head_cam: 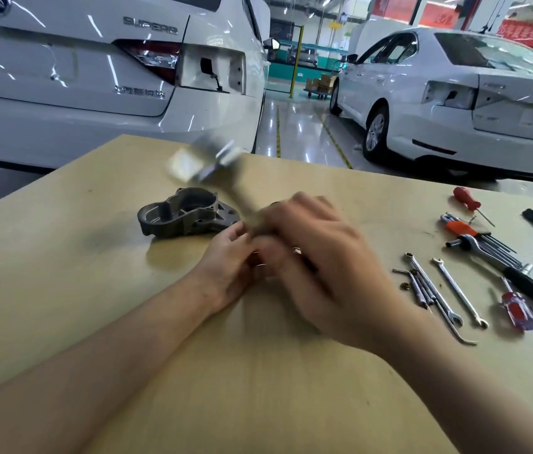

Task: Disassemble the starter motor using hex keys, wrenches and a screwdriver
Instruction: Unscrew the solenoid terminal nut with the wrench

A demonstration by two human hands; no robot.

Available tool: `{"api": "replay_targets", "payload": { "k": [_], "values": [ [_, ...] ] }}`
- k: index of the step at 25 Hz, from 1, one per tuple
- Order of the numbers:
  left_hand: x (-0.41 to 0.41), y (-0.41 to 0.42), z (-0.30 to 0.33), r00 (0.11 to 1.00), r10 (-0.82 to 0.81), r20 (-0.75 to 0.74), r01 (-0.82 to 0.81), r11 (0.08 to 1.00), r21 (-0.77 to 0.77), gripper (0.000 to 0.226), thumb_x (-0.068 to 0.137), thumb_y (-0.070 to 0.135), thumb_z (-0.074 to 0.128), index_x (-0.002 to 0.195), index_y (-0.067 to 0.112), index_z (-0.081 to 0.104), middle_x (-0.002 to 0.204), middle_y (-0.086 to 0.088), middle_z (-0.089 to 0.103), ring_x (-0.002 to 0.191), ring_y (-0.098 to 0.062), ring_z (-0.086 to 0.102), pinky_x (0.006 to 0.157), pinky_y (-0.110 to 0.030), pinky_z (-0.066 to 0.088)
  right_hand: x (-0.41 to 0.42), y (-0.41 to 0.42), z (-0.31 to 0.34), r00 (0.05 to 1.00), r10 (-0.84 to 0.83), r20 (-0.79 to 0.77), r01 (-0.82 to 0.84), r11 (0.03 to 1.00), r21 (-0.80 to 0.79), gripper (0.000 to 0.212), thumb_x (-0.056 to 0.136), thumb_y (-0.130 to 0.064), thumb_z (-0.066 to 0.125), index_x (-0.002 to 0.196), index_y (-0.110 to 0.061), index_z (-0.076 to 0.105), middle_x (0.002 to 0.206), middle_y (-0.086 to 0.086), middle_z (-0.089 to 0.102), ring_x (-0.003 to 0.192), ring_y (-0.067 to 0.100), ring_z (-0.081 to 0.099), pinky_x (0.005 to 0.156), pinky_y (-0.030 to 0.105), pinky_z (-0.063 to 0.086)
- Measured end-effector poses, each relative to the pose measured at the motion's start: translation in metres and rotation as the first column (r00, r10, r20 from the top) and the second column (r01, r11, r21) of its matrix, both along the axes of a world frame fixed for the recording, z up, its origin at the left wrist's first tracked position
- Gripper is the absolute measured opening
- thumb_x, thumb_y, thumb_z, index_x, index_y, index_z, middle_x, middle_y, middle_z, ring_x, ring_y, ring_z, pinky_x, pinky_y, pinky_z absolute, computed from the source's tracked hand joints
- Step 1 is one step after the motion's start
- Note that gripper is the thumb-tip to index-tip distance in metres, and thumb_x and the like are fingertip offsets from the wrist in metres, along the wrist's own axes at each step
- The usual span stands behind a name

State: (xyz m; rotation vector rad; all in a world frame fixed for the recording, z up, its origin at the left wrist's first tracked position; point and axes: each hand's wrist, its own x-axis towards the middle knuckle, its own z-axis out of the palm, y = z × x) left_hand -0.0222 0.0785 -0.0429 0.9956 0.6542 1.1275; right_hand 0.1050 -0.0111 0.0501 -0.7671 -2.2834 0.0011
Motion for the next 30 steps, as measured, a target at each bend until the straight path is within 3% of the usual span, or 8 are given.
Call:
{"api": "replay_targets", "payload": {
  "k": [2,4,11,16,20,23,26,30],
  "values": [
    [0.000,-0.002,0.005,0.998,-0.011,0.068,0.013,0.999,-0.038,0.034,0.070,0.024,0.079,0.090,0.010,0.055,0.080,-0.009,0.070,0.070,-0.021,0.069,0.060,-0.035,0.058,0.019,0.001,-0.008,0.907,-0.073,-0.416,0.008,0.988,-0.156,0.014,0.097,-0.018,0.043,0.087,-0.015,0.052,0.067,-0.001,0.050,0.061,0.013,0.046,0.060,0.023,0.036],
    [0.000,-0.005,0.011,0.997,-0.015,0.077,0.019,0.999,-0.046,0.043,0.060,0.031,0.078,0.088,0.010,0.053,0.077,-0.009,0.070,0.066,-0.020,0.069,0.054,-0.031,0.055,0.034,0.005,-0.014,0.797,-0.254,-0.549,0.083,0.945,-0.317,0.017,0.096,-0.023,0.047,0.082,-0.014,0.051,0.059,0.004,0.042,0.052,0.018,0.040,0.051,0.028,0.033],
    [-0.005,-0.010,0.010,0.996,-0.084,0.012,0.084,0.996,0.025,0.089,0.040,0.033,0.096,0.111,0.003,0.052,0.089,-0.010,0.072,0.079,-0.024,0.069,0.063,-0.037,0.058,0.035,-0.001,-0.026,0.856,-0.464,-0.227,0.338,0.835,-0.433,0.009,0.070,-0.017,0.077,0.065,-0.024,0.073,0.044,-0.008,0.051,0.042,0.004,0.039,0.043,0.012,0.030],
    [-0.001,-0.012,0.009,0.999,-0.010,-0.037,0.014,0.996,0.087,0.053,0.060,0.001,0.077,0.106,0.001,0.051,0.075,-0.003,0.072,0.068,-0.016,0.070,0.056,-0.027,0.055,0.035,0.000,-0.033,0.857,-0.469,-0.214,0.394,0.863,-0.317,0.044,0.070,-0.011,0.079,0.051,-0.046,0.059,0.040,-0.014,0.041,0.041,0.007,0.036,0.043,0.009,0.026],
    [-0.006,-0.014,0.013,0.997,-0.055,-0.055,0.060,0.994,0.091,0.051,0.058,-0.002,0.069,0.106,0.006,0.051,0.074,-0.001,0.074,0.069,-0.013,0.071,0.057,-0.021,0.055,0.036,-0.001,-0.039,0.880,-0.445,-0.168,0.410,0.888,-0.207,0.029,0.071,-0.009,0.080,0.092,-0.028,0.077,0.043,-0.013,0.051,0.039,0.009,0.039,0.045,0.011,0.026],
    [-0.011,-0.014,0.015,0.990,-0.129,-0.052,0.133,0.988,0.075,0.066,0.057,-0.010,0.073,0.117,0.001,0.048,0.080,-0.007,0.074,0.073,-0.020,0.072,0.059,-0.026,0.057,0.035,-0.001,-0.040,0.922,-0.363,-0.134,0.350,0.930,-0.110,0.028,0.072,-0.015,0.075,0.098,-0.023,0.076,0.046,-0.030,0.026,0.038,-0.006,0.028,0.048,0.011,0.024],
    [-0.011,-0.012,0.015,0.988,-0.155,0.002,0.155,0.987,0.034,0.077,0.052,0.009,0.091,0.116,0.001,0.049,0.085,-0.010,0.073,0.078,-0.025,0.071,0.064,-0.034,0.058,0.037,0.001,-0.043,0.927,-0.342,-0.155,0.334,0.940,-0.075,0.021,0.072,-0.018,0.075,0.094,-0.019,0.076,0.048,-0.026,0.020,0.042,-0.006,0.026,0.051,0.015,0.026],
    [-0.006,-0.007,0.009,0.997,-0.074,-0.011,0.074,0.997,0.022,0.051,0.066,0.014,0.075,0.111,0.005,0.053,0.089,-0.009,0.073,0.079,-0.022,0.071,0.062,-0.033,0.057,0.048,0.003,-0.035,0.861,-0.465,-0.206,0.440,0.884,-0.157,0.031,0.069,-0.046,0.078,0.073,-0.023,0.056,0.038,-0.009,0.036,0.035,0.007,0.030,0.039,0.018,0.028]
  ]
}}
